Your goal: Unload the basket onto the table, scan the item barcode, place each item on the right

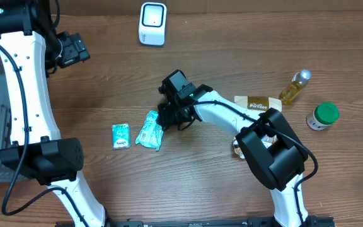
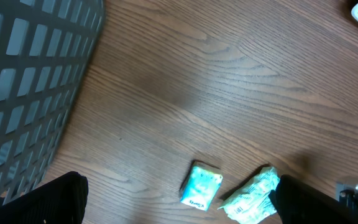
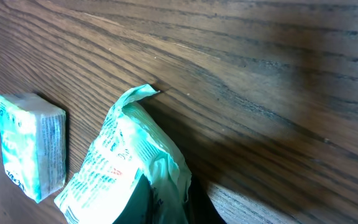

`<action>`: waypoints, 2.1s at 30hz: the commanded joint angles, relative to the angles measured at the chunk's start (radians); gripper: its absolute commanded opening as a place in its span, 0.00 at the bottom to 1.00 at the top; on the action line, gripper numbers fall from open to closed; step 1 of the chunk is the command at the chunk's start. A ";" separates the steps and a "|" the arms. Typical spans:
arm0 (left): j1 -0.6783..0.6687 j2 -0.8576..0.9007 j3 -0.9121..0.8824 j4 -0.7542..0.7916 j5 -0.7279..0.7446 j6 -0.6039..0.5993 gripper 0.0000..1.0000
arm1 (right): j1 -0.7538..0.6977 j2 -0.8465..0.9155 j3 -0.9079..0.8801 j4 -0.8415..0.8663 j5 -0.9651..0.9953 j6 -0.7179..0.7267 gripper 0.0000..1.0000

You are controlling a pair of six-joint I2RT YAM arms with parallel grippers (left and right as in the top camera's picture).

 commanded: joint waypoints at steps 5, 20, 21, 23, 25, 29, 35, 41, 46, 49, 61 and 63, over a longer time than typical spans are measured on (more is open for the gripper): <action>-0.001 -0.023 -0.004 -0.002 0.008 0.004 1.00 | 0.001 -0.199 -0.019 -0.031 0.067 -0.086 0.04; -0.001 -0.023 -0.004 -0.002 0.008 0.004 1.00 | -0.035 -0.375 -0.019 -0.252 0.065 -0.093 0.04; -0.001 -0.023 -0.004 -0.002 0.009 0.004 1.00 | -0.035 -0.375 -0.019 -0.252 0.065 -0.093 0.04; -0.001 -0.023 -0.004 -0.002 0.008 0.004 1.00 | -0.035 -0.375 -0.019 -0.249 0.066 -0.094 0.04; -0.001 -0.023 -0.004 -0.002 0.008 0.004 1.00 | -0.035 -0.375 -0.018 -0.248 0.065 -0.111 0.04; -0.001 -0.023 -0.004 -0.002 0.009 0.004 1.00 | -0.041 -0.375 -0.015 -0.260 0.065 -0.123 0.04; -0.001 -0.023 -0.004 -0.002 0.008 0.004 1.00 | -0.041 -0.375 -0.015 -0.298 0.065 -0.124 0.04; -0.001 -0.023 -0.004 -0.002 0.008 0.004 1.00 | -0.041 -0.375 -0.015 -0.329 0.011 -0.209 0.04; -0.001 -0.023 -0.004 -0.002 0.008 0.004 1.00 | -0.041 -0.375 0.054 -0.411 0.036 -0.344 0.04; -0.001 -0.023 -0.004 -0.002 0.008 0.004 1.00 | -0.041 -0.375 0.193 -0.573 0.195 -0.422 0.03; -0.001 -0.023 -0.004 -0.002 0.008 0.004 1.00 | -0.041 -0.370 0.636 -0.382 0.518 -0.643 0.04; -0.001 -0.023 -0.004 -0.002 0.009 0.004 1.00 | -0.041 -0.353 0.636 -0.292 0.519 -0.696 0.04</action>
